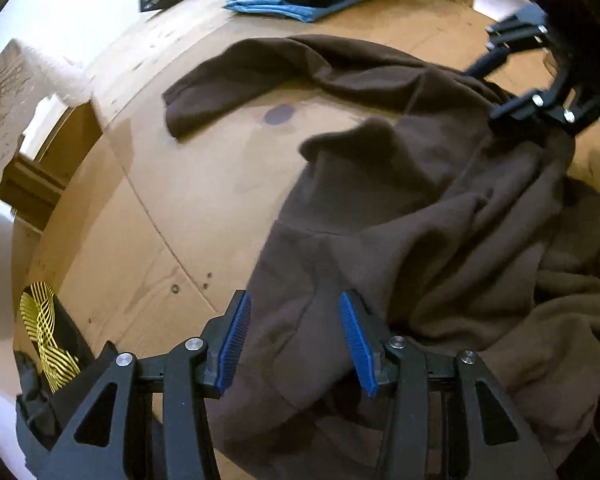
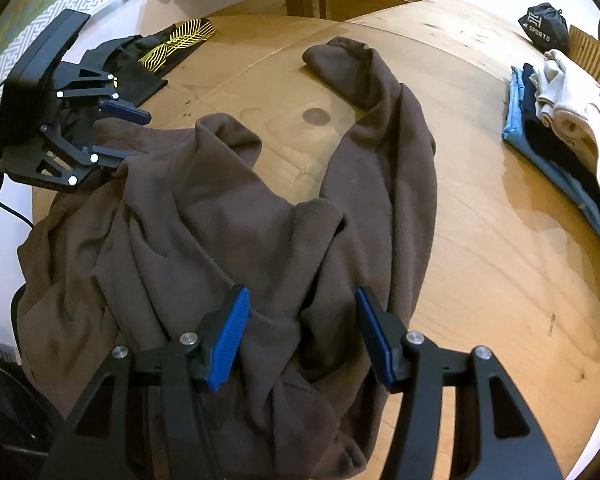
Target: Fold clothes
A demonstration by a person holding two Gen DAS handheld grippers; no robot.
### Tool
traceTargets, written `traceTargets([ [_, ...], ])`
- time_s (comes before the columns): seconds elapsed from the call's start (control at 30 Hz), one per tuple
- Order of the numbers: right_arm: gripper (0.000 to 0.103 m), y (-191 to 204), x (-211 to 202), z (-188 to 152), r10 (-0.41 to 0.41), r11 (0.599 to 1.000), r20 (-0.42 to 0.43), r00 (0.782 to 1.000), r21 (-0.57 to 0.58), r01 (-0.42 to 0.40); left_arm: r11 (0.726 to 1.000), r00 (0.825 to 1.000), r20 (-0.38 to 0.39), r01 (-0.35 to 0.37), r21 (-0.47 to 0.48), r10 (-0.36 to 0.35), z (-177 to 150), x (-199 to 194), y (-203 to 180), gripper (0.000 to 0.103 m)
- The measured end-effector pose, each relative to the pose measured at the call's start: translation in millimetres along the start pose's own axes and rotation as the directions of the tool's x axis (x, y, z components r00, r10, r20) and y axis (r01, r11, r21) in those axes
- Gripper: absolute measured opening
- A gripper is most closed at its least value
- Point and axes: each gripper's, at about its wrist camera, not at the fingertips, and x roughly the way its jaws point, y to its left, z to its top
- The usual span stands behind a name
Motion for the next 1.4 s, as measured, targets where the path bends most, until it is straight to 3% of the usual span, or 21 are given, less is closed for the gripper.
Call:
traceTargets([
  [0.2,0.055,-3.2,3.0,-0.2,0.004,1.000,-0.010,1.000,0.012,-0.004,0.998,0.997,-0.041,0.061,0.015,-0.060,-0.2,19.0,0.3,0.040],
  [0.33,0.055,-4.6,1.1,0.4,0.008,1.000,0.002,1.000,0.013,-0.008,0.993,0.993,-0.026,0.117,0.002,-0.117,-1.3,18.4,2.1,0.023],
  [0.37,0.055,-5.3,-0.6,0.5,0.011,1.000,0.011,1.000,0.013,-0.011,0.993,0.993,-0.019,0.121,-0.004,-0.121,-2.2,18.1,2.3,0.011],
  [0.4,0.055,-6.1,-2.6,0.7,0.014,1.000,0.020,1.000,0.012,-0.014,0.990,0.990,-0.008,0.138,-0.028,-0.138,-3.4,17.7,4.1,0.007],
  [0.57,0.055,-16.6,-16.1,4.4,0.042,0.999,0.065,0.997,0.027,-0.044,0.978,0.989,0.068,0.144,-0.154,-0.135,-11.7,0.1,17.8,0.004],
  [0.63,0.055,-22.5,-21.3,7.4,0.048,0.998,0.079,0.996,0.039,-0.051,0.967,0.984,0.134,0.142,-0.214,-0.114,-21.8,-22.3,32.2,0.004],
  [0.77,0.055,-38.0,-14.9,21.8,-0.022,0.995,0.059,0.998,0.095,0.016,0.934,0.972,0.227,0.140,-0.330,-0.065,-49.9,-63.5,57.6,0.004],
  [1.0,0.054,-43.4,35.3,52.4,-0.098,0.991,-0.047,0.994,0.082,0.102,0.922,0.981,0.192,0.078,-0.379,-0.004,-80.8,-71.1,61.7,0.004],
  [1.13,0.010,-40.1,39.6,56.5,-0.098,0.992,-0.062,0.993,0.071,0.103,0.918,0.981,0.195,0.080,-0.388,-0.003,-87.6,-73.4,61.6,0.004],
  [1.3,0.010,-69.7,-7.4,27.1,-0.216,0.950,-0.040,0.976,0.224,0.220,0.921,0.981,0.195,0.066,-0.384,0.011,-91.0,-71.0,60.1,0.004],
  [1.4,0.012,-82.5,-36.8,-19.9,-0.321,0.887,-0.162,0.933,0.294,0.356,0.925,0.981,0.194,0.072,-0.373,0.002,-91.7,-65.0,59.0,0.004],
])
